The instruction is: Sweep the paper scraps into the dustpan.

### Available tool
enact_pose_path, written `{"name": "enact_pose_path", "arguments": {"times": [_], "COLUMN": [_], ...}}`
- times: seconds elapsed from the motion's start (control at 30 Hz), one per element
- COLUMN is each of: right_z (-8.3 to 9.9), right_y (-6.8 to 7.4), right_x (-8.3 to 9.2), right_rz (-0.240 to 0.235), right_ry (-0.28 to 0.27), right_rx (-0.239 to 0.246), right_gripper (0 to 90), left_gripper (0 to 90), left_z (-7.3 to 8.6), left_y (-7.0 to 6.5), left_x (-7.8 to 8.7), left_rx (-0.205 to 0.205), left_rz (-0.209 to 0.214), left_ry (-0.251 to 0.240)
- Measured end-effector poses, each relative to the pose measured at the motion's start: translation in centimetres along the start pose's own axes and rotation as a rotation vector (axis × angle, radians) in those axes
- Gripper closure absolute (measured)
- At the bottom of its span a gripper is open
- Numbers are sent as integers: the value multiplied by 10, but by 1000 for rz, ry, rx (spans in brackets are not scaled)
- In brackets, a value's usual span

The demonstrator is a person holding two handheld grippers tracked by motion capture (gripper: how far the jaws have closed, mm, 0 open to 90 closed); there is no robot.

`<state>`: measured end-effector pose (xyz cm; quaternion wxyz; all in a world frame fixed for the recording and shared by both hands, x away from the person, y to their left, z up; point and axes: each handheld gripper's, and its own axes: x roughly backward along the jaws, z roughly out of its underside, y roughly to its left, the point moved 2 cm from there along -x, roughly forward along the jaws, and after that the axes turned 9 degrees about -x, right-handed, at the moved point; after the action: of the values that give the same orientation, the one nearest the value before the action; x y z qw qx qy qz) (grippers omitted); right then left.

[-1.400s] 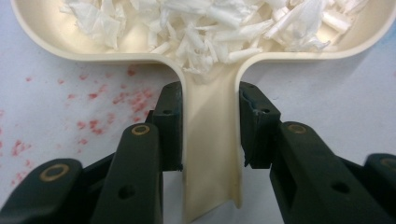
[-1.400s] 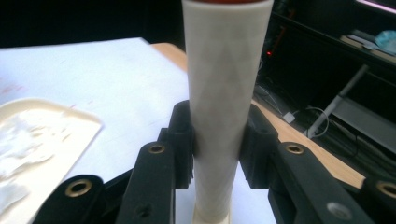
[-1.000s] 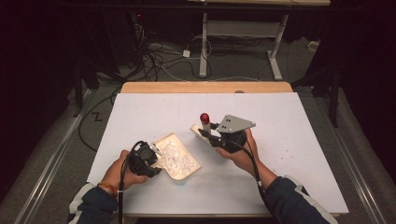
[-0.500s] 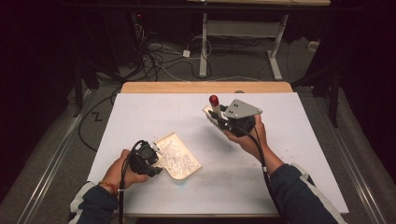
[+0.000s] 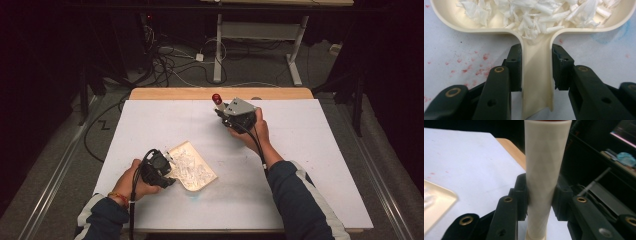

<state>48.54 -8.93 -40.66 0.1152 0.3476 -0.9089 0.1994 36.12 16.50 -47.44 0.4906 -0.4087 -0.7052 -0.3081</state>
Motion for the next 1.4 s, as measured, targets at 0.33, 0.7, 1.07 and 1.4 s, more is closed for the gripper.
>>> {"name": "enact_pose_path", "arguments": {"times": [0.33,0.7,1.07,1.4], "right_z": [-1,-11,-23,-15], "right_y": [40,96,84,47], "right_x": [28,82,113,150], "right_rz": [-234,-449,-392,-307], "right_ry": [-15,-27,-89,-97], "right_rx": [16,5,-21,-117], "right_gripper": [701,704,703,703], "left_gripper": [634,634,634,634], "left_z": [0,3,5,10], "left_y": [0,0,1,3], "left_x": [0,1,1,4], "left_rx": [4,18,34,66], "left_rz": [3,7,11,7], "left_ry": [-1,2,-9,-20]}}
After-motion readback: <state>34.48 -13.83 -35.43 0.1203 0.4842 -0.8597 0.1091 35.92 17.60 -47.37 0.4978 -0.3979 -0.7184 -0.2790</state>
